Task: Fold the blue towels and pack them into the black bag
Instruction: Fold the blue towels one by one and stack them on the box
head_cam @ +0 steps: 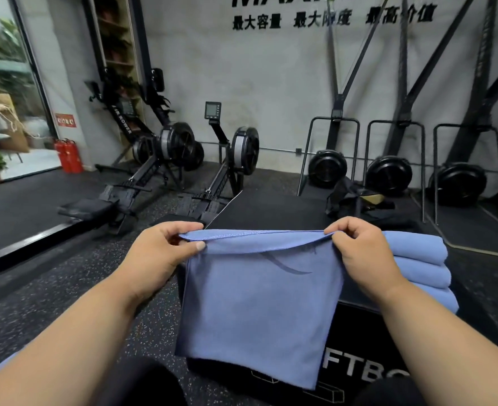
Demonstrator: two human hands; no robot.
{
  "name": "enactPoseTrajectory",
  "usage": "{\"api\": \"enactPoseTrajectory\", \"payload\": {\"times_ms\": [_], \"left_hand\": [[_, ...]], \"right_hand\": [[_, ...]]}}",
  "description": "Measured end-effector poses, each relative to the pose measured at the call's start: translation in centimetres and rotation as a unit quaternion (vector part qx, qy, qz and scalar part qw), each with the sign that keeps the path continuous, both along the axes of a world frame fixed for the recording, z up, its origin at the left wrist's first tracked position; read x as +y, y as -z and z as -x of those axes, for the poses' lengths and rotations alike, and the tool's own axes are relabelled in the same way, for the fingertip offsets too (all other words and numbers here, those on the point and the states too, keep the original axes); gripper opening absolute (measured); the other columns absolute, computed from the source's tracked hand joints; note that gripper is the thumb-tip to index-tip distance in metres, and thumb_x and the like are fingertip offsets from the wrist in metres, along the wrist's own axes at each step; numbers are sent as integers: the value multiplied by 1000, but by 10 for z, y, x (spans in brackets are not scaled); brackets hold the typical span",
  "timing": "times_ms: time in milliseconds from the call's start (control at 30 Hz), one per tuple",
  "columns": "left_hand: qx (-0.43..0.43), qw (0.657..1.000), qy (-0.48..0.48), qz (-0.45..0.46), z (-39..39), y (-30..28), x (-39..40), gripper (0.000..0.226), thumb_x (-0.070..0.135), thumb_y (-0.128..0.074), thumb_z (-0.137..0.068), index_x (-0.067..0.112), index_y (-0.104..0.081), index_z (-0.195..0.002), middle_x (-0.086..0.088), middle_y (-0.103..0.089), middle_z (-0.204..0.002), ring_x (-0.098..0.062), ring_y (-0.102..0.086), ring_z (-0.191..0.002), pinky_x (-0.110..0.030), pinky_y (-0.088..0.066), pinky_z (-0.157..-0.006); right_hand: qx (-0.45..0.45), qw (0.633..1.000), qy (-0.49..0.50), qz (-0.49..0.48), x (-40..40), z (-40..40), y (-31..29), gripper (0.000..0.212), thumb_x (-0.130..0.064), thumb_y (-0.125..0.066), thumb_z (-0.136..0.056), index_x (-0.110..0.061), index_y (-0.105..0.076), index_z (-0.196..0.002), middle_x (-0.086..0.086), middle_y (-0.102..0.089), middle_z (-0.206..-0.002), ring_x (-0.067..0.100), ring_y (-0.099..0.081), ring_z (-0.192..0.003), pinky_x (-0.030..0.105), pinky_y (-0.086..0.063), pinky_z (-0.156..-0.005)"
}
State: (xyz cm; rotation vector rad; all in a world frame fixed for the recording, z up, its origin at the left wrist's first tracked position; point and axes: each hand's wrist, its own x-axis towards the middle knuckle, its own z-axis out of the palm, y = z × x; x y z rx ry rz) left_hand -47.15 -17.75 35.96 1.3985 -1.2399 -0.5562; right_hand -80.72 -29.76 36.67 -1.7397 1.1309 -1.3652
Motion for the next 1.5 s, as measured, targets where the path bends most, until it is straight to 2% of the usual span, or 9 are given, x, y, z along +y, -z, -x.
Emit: {"api": "enactPoseTrajectory", "payload": {"times_ms": [100, 267, 400, 500, 667, 867, 1200, 1367, 1500], "left_hand": [[-19, 1000, -5, -3, -3, 0, 7, 28, 8, -82, -88, 30, -80, -107, 14, -80, -99, -1, -71, -90, -11, -51, -85], [-53, 997, 43, -32, -9, 7, 16, 62, -16, -65, -85, 39, -77, -112, -15, -75, -100, -13, -68, -90, -39, -53, -98], [-73, 997, 33, -9, -12, 11, 14, 60, -7, -77, -85, 44, -74, -115, -4, -78, -102, -20, -72, -96, -45, -56, -102], [-100, 995, 8, 11, -13, 12, 13, 55, 0, -86, -81, 44, -75, -113, 3, -77, -101, -25, -71, -95, -36, -60, -93], [-168, 985, -26, 26, -10, 10, 14, 52, 2, -86, -79, 39, -72, -113, 7, -71, -104, -11, -69, -86, -26, -57, -87], [-312, 945, -66, 74, -4, 7, 15, 58, -7, -67, -83, 34, -64, -124, 24, -58, -117, 9, -56, -112, -2, -37, -95], [-353, 929, -43, 101, -13, -16, 10, 36, 9, -84, -80, 36, -73, -101, 19, -65, -97, -7, -65, -94, -29, -53, -84], [-370, 925, -22, 87, -19, -26, 6, 27, 9, -83, -83, 34, -76, -91, 18, -69, -89, -6, -67, -89, -28, -53, -80], [-283, 957, -23, 53, -18, -26, 7, 16, 19, -78, -91, 35, -78, -89, 16, -73, -90, -7, -70, -88, -24, -53, -77]], "right_hand": [[-12, 1000, -20, -12, 8, -2, 2, 28, 6, -51, -90, -12, -69, -79, -17, -61, -63, 2, -45, -57, 15, -35, -53], [-40, 998, -13, -37, 9, -4, 10, 29, 6, -49, -91, -12, -66, -76, -6, -58, -67, 8, -43, -62, 24, -34, -55], [-57, 997, -19, -53, 11, -7, 12, 29, 8, -47, -90, -10, -64, -76, -8, -55, -62, 6, -41, -56, 20, -33, -50], [-52, 997, -18, -56, 10, -10, 13, 27, 7, -47, -89, -10, -64, -77, -8, -54, -62, 6, -40, -56, 21, -33, -51], [-52, 997, -15, -59, 8, -12, 13, 29, 8, -47, -88, -11, -64, -75, -7, -55, -63, 7, -41, -58, 27, -32, -56], [-79, 994, -16, -78, 6, -19, 10, 30, 8, -46, -88, -12, -63, -74, -5, -52, -61, 8, -39, -55, 24, -32, -51], [-65, 996, -5, -67, -9, -21, 10, 27, 9, -44, -89, -7, -64, -79, -14, -49, -54, 2, -36, -50, 18, -29, -47], [-80, 994, 8, -70, -22, -26, 8, 31, 9, -46, -89, -12, -64, -75, -12, -52, -59, 4, -38, -55, 24, -30, -54], [-91, 993, -19, -71, -24, -28, 8, 30, 11, -44, -89, -9, -63, -77, -11, -51, -58, 3, -38, -52, 18, -30, -48]]}}
